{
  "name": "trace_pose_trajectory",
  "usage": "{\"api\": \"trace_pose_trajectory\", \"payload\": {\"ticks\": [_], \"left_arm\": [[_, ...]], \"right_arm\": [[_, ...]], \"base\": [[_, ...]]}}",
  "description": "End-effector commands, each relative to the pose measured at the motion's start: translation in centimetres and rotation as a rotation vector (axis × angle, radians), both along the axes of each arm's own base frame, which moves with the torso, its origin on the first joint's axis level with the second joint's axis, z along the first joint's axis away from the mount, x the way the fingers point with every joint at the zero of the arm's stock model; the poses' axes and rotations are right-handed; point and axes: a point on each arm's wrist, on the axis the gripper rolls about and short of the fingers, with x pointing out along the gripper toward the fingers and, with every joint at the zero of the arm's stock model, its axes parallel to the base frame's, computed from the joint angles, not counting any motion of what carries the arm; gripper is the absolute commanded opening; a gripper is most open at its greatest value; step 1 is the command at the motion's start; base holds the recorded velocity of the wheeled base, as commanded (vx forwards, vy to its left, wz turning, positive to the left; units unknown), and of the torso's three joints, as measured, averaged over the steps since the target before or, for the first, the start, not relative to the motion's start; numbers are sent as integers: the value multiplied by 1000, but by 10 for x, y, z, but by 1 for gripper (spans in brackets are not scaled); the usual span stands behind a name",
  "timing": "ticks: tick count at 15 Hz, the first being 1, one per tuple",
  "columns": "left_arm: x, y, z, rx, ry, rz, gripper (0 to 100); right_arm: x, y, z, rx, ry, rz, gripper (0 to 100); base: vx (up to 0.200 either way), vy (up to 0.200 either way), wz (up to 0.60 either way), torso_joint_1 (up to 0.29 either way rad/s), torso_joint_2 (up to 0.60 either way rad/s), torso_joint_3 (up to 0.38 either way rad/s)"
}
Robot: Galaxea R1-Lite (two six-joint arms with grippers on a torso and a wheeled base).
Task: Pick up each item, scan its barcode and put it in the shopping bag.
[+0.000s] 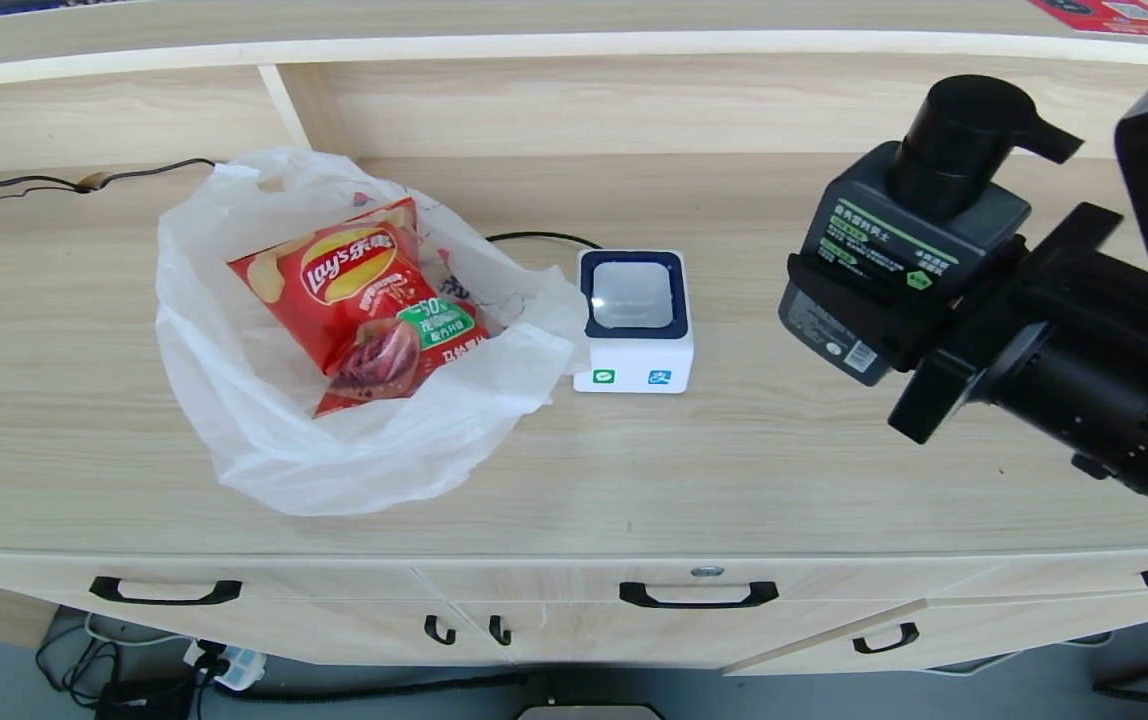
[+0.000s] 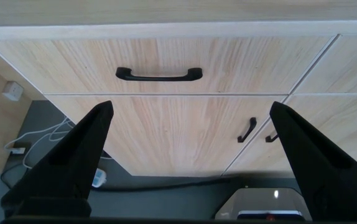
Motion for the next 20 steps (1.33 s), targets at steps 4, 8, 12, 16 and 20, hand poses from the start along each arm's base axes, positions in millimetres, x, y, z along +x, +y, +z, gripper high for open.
{"api": "trace_pose_trajectory", "payload": {"ticks": [4, 8, 12, 16, 20], "left_arm": [[0, 0, 0, 2, -1, 0, 100], [0, 0, 0, 4, -1, 0, 100], [0, 0, 0, 7, -1, 0, 100], [0, 0, 0, 8, -3, 0, 100], [0, 0, 0, 8, -3, -1, 100]], "right_arm": [[59, 41, 11, -286, -289, 130, 0], [76, 57, -4, -413, -395, 211, 0], [95, 82, -8, -405, -525, 395, 0], [124, 59, -8, -415, -604, 377, 0], [138, 51, -19, -426, -606, 355, 0]], "base": [[0, 0, 0, 0, 0, 0], [0, 0, 0, 0, 0, 0], [0, 0, 0, 0, 0, 0], [0, 0, 0, 0, 0, 0], [0, 0, 0, 0, 0, 0]]}}
